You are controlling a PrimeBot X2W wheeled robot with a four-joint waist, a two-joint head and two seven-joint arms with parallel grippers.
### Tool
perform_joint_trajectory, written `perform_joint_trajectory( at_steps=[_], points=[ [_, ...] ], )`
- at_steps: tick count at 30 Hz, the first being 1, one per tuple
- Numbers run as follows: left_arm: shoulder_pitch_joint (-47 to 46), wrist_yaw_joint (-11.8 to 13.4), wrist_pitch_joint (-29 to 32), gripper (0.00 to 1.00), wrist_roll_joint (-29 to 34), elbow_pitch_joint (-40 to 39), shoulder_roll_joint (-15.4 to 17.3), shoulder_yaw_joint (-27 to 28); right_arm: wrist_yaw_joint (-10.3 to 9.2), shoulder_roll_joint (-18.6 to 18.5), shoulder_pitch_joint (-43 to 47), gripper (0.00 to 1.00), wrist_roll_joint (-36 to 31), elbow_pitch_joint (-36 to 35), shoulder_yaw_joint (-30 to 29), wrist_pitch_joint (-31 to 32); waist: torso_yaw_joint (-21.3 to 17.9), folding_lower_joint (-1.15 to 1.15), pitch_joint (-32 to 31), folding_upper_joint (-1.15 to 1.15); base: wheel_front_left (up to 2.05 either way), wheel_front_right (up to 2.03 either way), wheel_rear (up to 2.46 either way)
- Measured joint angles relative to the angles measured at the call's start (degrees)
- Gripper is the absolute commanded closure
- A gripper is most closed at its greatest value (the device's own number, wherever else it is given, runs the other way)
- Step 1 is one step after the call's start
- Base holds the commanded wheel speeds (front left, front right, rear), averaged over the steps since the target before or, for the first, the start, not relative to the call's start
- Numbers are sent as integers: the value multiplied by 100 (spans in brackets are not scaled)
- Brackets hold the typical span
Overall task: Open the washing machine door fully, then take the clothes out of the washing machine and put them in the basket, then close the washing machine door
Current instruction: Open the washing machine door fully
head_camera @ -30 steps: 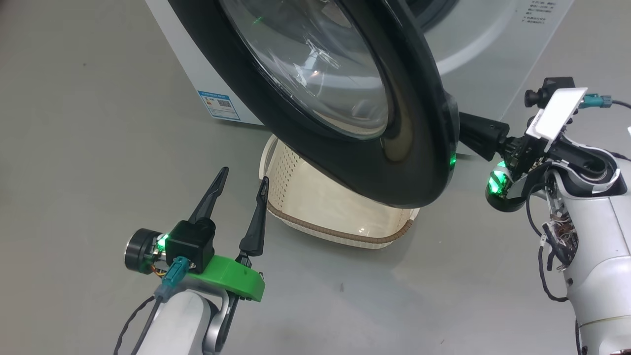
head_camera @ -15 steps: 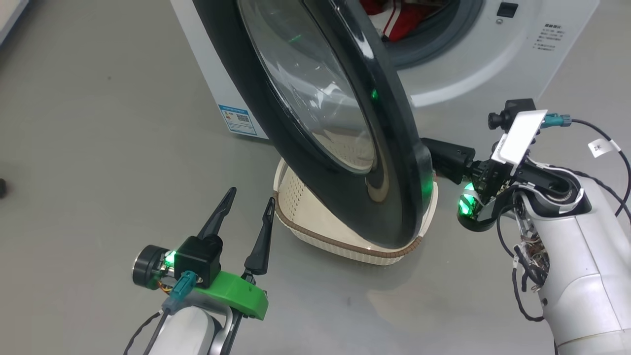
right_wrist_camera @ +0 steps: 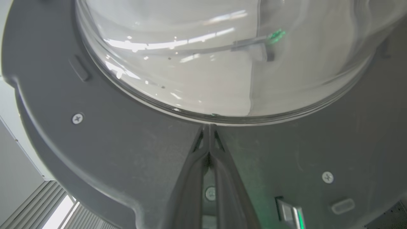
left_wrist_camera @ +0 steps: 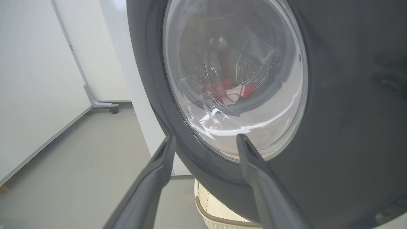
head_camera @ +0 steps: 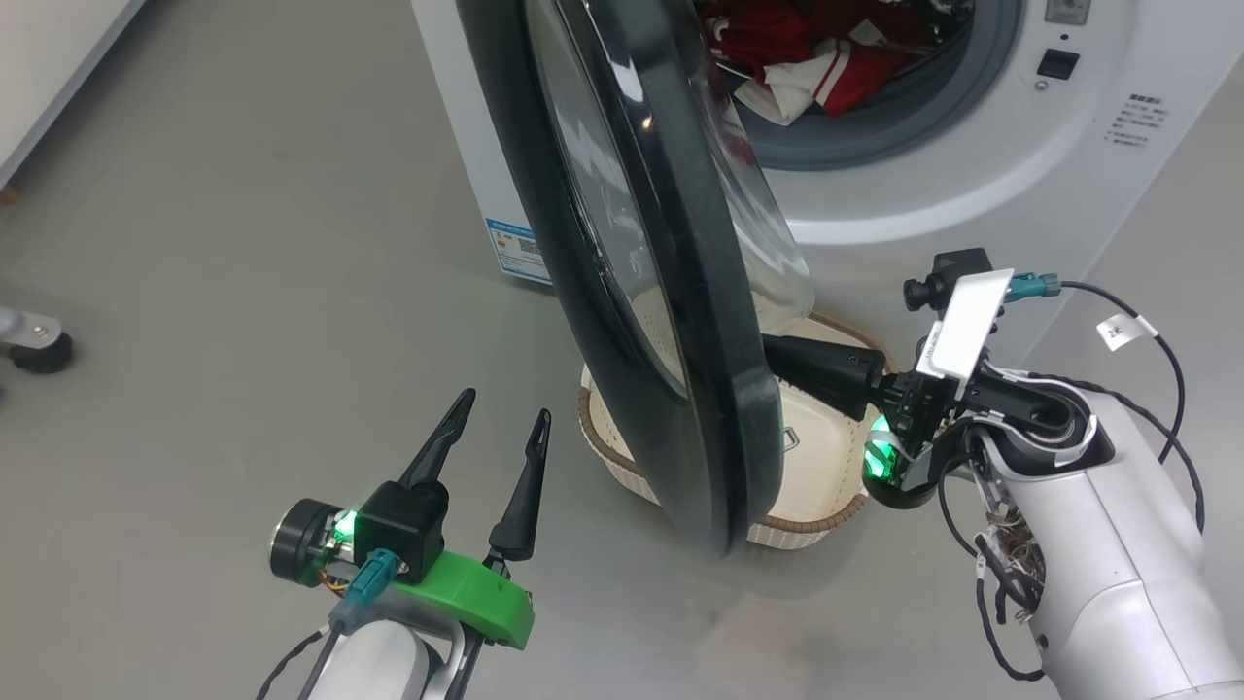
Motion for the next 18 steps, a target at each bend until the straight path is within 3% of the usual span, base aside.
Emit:
perform_joint_trajectory(
  at_steps=[18],
  points=[
    [119, 4, 0, 0, 1, 42, 4, 71, 27, 27, 302, 100, 597, -270, 851, -30, 261, 0, -187, 0, 0, 0, 0]
  ],
)
